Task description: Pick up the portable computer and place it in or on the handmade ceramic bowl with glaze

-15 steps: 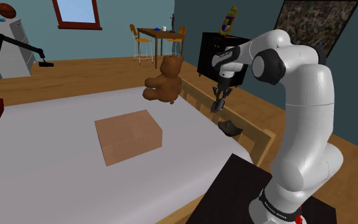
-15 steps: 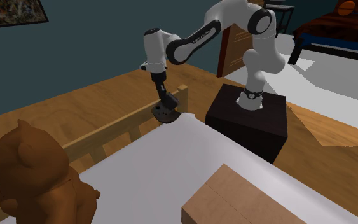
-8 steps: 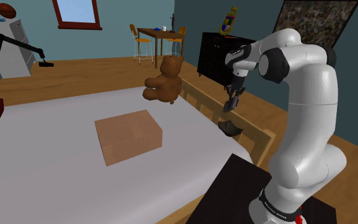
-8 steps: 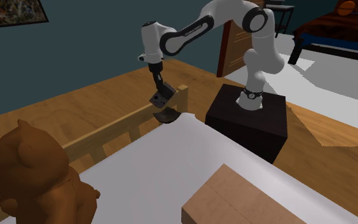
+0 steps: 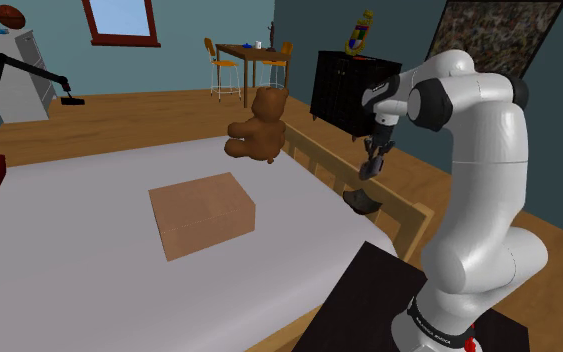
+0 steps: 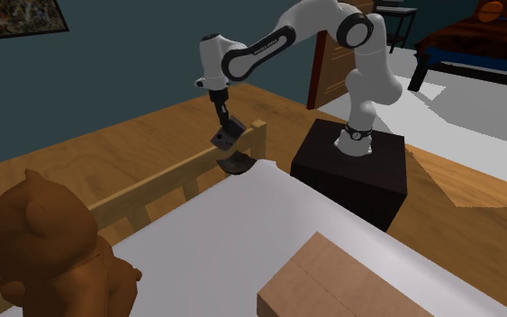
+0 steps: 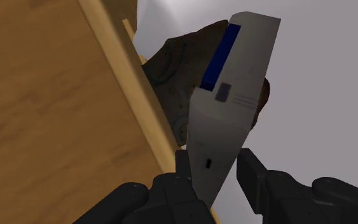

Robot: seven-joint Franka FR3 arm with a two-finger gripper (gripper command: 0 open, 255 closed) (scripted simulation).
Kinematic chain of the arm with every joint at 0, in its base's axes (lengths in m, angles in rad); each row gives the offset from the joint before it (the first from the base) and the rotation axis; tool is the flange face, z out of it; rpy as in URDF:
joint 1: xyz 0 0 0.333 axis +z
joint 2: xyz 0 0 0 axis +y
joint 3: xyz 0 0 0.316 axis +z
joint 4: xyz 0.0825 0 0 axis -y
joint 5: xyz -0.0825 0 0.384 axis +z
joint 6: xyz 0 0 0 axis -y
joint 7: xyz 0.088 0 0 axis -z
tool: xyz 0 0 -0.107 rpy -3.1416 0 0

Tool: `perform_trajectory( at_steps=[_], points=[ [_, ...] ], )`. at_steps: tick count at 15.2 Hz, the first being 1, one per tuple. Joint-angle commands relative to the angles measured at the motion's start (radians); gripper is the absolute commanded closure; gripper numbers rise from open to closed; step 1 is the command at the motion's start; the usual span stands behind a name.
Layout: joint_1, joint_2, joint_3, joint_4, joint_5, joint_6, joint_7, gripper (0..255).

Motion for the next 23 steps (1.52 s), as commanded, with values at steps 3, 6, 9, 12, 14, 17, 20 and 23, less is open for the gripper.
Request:
perform_trajectory(
  at_steps=[3, 6, 9, 12, 14, 17, 20, 23],
  points=[
    [-0.002, 0.021, 0.006, -0.024, 0.010, 0.045, -0.007, 255],
    [-0.004, 0.039, 0.010, -0.040, 0.019, 0.076, -0.012, 255],
    [-0.007, 0.058, 0.015, -0.053, 0.027, 0.107, -0.017, 255],
    [-0.010, 0.078, 0.021, -0.064, 0.037, 0.137, -0.023, 255],
    [-0.013, 0.095, 0.025, -0.070, 0.044, 0.160, -0.027, 255],
    [-0.013, 0.095, 0.025, -0.070, 0.044, 0.160, -0.027, 255],
    [-0.013, 0.095, 0.025, -0.070, 0.044, 0.160, -0.027, 255],
    [-0.013, 0.095, 0.025, -0.070, 0.044, 0.160, -0.027, 0]
  ],
)
